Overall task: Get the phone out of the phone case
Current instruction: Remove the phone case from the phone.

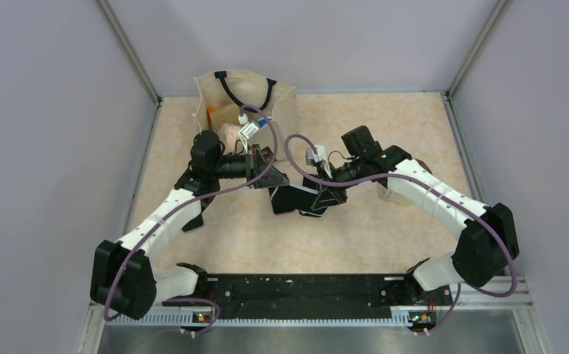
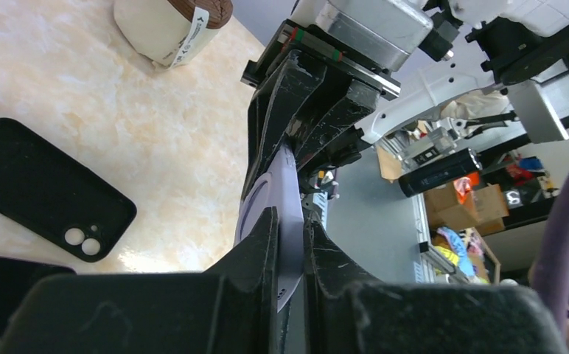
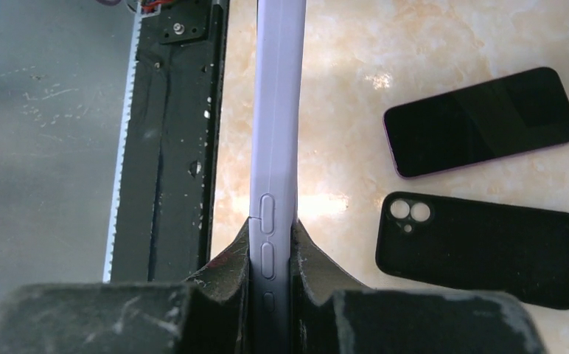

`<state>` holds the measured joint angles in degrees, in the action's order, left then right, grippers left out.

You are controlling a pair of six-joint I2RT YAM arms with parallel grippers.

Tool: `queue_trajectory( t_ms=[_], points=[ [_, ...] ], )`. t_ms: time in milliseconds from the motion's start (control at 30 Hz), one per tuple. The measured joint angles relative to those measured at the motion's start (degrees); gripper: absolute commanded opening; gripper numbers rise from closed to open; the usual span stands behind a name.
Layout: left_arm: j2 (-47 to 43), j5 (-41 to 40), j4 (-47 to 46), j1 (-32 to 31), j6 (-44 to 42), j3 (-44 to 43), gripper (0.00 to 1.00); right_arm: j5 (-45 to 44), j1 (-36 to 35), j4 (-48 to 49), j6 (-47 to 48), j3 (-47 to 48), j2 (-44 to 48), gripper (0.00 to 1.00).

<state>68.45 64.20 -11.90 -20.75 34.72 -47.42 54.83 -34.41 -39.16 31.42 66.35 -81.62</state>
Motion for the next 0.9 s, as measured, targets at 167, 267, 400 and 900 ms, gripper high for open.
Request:
queue_trajectory(
  t_ms=[167,267,400,900],
  points=[
    [4.3,1.8,-9.2,0.3,8.6,2.2,0.00,-3.5,0.0,-1.7,0.0,-0.1,0.8,0.00],
    [6.8,2.7,-15.5,0.2,13.9,3.8,0.00,-5.6,0.0,-2.5,0.1,-0.5,1.6,0.00],
    [8.4,2.6,-20.3,0.0,19.0,5.5,0.00,-7.8,-0.3,-2.6,0.7,-1.4,2.7,0.00],
    [10.3,0.6,-23.7,-1.7,22.3,6.4,0.00,-11.5,-1.1,-5.3,2.7,-1.9,5.5,0.00]
  ],
)
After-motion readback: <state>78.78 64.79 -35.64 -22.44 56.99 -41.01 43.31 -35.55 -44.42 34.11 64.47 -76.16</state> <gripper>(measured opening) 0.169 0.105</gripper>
